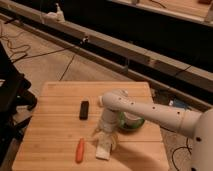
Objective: Wipe the white sponge on the table
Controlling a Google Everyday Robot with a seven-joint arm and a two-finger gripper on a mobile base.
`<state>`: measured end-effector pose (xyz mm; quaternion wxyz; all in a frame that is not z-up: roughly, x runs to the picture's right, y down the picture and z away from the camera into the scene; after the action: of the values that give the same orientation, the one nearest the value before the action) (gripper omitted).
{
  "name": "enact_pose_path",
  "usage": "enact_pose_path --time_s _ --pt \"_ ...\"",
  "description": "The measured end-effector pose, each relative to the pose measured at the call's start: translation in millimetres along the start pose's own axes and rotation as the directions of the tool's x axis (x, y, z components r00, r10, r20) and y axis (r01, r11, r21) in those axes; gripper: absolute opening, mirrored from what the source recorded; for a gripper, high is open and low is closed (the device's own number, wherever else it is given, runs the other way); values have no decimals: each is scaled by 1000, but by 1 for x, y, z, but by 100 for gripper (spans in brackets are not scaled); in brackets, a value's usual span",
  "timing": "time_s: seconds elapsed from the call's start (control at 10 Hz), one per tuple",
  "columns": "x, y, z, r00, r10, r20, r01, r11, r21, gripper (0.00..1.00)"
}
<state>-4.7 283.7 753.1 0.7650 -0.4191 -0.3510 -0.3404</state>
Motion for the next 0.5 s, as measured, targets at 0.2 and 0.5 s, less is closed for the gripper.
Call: enact_pose_path --time_s 0.2,0.5 --pt "1 3 8 1000 -2 10 2 1000 -2 77" --pt "4 6 19 1000 10 28 -10 1000 -4 53"
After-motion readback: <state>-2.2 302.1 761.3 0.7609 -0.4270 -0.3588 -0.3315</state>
